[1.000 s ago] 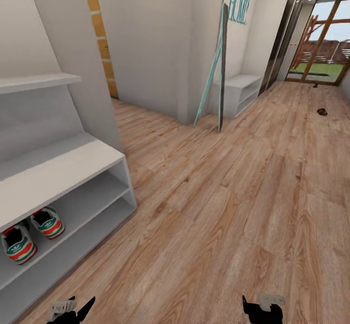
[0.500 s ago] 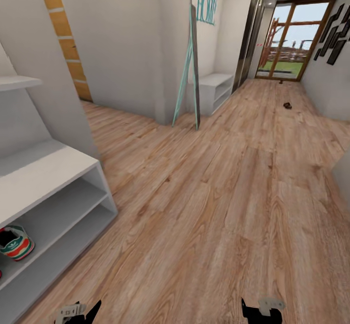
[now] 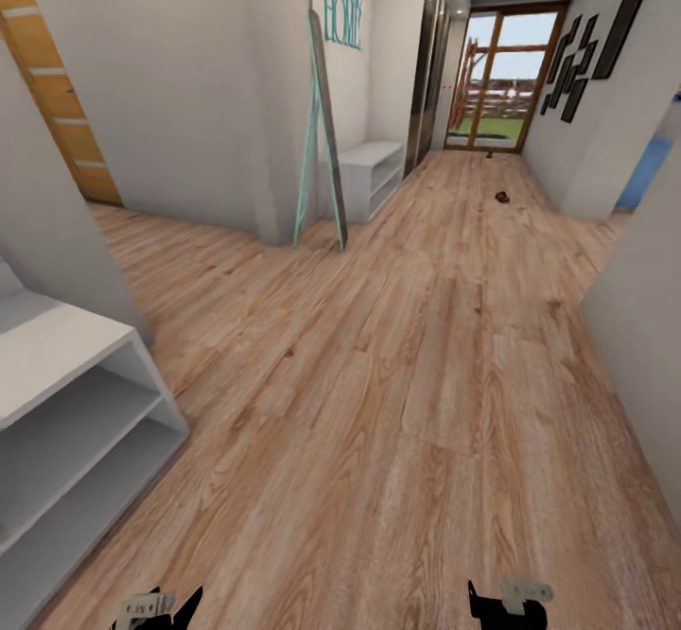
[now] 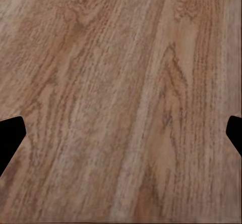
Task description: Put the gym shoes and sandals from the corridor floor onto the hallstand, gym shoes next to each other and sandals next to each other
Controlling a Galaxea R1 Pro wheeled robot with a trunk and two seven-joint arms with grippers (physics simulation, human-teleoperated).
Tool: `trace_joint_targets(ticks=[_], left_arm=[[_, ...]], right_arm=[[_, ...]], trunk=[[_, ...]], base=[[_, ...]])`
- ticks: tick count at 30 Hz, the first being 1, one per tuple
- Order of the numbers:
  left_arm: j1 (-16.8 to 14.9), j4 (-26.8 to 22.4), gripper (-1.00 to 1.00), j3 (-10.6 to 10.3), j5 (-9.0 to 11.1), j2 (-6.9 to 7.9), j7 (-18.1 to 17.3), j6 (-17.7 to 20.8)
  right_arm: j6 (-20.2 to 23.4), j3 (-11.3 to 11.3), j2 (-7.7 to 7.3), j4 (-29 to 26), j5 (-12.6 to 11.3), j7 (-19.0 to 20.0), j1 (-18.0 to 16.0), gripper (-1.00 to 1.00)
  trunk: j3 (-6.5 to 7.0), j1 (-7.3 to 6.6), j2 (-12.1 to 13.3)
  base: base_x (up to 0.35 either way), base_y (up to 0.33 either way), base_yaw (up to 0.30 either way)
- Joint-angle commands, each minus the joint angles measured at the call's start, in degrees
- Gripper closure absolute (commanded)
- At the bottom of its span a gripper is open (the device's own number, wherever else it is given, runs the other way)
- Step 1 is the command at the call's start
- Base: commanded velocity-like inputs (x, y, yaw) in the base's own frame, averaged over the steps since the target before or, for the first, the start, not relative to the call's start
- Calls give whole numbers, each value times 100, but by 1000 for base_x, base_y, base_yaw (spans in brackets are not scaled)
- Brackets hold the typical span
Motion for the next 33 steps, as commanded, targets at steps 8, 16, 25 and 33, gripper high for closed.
trace_joint_targets(ticks=[8,16,25,33], left_arm=[[-4,0,-100,32,-19,-5,-36,-14],[-4,-1,-100,35,-20,-5,-35,-15],[-4,7,-100,50,-19,-5,-30,-24],[-4,15,-100,49,-27,-13,-30,-26]], right_arm=[[-15,-31,-6,4,61,-31,-5,-100],[-15,-31,-6,3,61,-33,-5,-100],[-15,-31,-6,3,61,-33,-5,-100],[-15,-31,-2,3,59,-38,-5,-100]], trunk=[[-4,-1,-2],[-4,-1,-2],[-4,-1,-2],[-4,-1,-2]], base=[[32,0,-300],[281,0,-300],[334,0,-300],[339,0,-300]])
